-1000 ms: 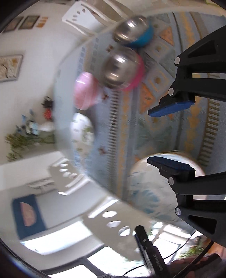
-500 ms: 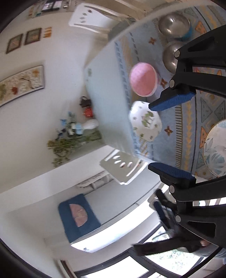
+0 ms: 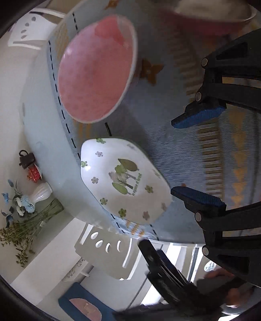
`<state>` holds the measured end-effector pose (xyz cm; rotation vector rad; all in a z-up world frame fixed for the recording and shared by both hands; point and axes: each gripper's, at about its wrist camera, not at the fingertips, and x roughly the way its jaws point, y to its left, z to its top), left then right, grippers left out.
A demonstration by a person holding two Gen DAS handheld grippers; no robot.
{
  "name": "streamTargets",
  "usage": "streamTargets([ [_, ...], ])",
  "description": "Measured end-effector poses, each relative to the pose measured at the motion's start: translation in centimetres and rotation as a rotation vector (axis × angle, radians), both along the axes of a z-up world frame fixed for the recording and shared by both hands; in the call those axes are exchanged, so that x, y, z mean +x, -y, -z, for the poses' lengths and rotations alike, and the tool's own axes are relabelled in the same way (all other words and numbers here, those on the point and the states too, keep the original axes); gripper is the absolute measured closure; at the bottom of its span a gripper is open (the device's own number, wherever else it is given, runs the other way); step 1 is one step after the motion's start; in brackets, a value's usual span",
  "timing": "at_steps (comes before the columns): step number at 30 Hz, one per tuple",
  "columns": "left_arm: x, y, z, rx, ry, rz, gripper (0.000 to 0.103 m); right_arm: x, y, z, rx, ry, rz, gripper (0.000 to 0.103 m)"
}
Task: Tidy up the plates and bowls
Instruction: 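Grasp the square forest-print plate rim with both tools, then carry the forest plate with both tools and lower it onto the blue-leaf plate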
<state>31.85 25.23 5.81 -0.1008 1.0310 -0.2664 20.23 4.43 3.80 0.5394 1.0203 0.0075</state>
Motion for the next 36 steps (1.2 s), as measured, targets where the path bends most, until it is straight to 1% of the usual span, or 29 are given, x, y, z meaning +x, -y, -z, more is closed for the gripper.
streamTargets([
  [2, 1.1, 0.8, 1.1, 0.018, 0.000, 0.017, 0.034, 0.7, 0.2, 0.6, 0.010, 0.044, 0.020, 0.044],
  [4, 1.7, 1.3, 1.7, 0.026, -0.010, 0.034, 0.034, 1.7, 0.8, 1.2, 0.022, 0.075, 0.068, 0.044],
  [6, 2.3, 1.7, 2.4, 0.037, -0.018, 0.043, 0.037, 2.8, 1.2, 2.2, 0.048, 0.074, 0.093, 0.044],
  [8, 2.8, 1.7, 3.2, 0.034, -0.025, 0.037, 0.040, 3.8, 1.3, 2.9, 0.051, 0.065, 0.090, 0.044],
  [10, 3.2, 1.8, 3.8, 0.029, -0.039, 0.041, 0.051, 4.2, 1.3, 3.4, 0.041, 0.072, 0.082, 0.044],
  [12, 3.5, 2.0, 4.7, 0.029, -0.069, 0.072, 0.054, 4.4, 1.0, 3.4, 0.012, 0.103, 0.074, 0.044],
  [13, 3.3, 2.3, 4.8, 0.039, -0.045, 0.087, 0.056, 4.5, 0.9, 3.4, 0.002, 0.111, 0.067, 0.044],
  [15, 3.1, 2.6, 4.9, 0.050, -0.028, 0.103, 0.057, 4.8, 0.7, 3.6, -0.015, 0.129, 0.053, 0.044],
  [16, 3.0, 2.7, 4.9, 0.042, -0.022, 0.112, 0.058, 5.1, 0.4, 3.7, -0.025, 0.134, 0.041, 0.044],
  [17, 3.0, 2.9, 4.8, 0.028, -0.018, 0.123, 0.058, 5.3, 0.2, 3.7, -0.039, 0.140, 0.022, 0.052],
  [18, 2.9, 3.0, 4.8, 0.035, -0.015, 0.120, 0.059, 5.8, 0.0, 3.8, -0.049, 0.133, 0.001, 0.060],
  [19, 2.8, 3.1, 4.8, 0.041, -0.010, 0.123, 0.059, 5.9, -0.4, 3.7, -0.082, 0.130, -0.014, 0.062],
  [21, 2.5, 2.9, 4.7, 0.039, -0.005, 0.129, 0.062, 5.9, -0.5, 3.7, -0.121, 0.125, -0.017, 0.071],
  [23, 2.2, 2.7, 4.7, 0.037, -0.011, 0.122, 0.065, 5.8, 0.0, 3.9, -0.128, 0.115, -0.011, 0.077],
  [26, 1.5, 2.6, 4.6, 0.003, -0.037, 0.122, 0.066, 6.0, 0.2, 3.7, -0.147, 0.099, -0.030, 0.078],
  [28, 0.7, 2.4, 4.3, -0.017, -0.039, 0.118, 0.066, 6.0, 0.1, 3.4, -0.173, 0.093, -0.033, 0.078],
  [29, 0.0, 2.4, 3.9, -0.014, -0.028, 0.122, 0.066, 6.0, 0.2, 3.3, -0.177, 0.089, -0.031, 0.079],
  [32, -1.8, 2.7, 2.8, 0.016, -0.004, 0.148, 0.066, 5.4, 0.7, 2.8, -0.136, 0.072, -0.015, 0.079],
  [34, -3.0, 2.7, 2.5, 0.021, -0.009, 0.157, 0.066, 4.8, 0.8, 2.4, -0.123, 0.063, -0.009, 0.079],
  [36, -4.4, 2.7, 2.3, 0.033, -0.013, 0.160, 0.065, 4.1, 0.8, 2.0, -0.131, 0.063, -0.013, 0.079],
])
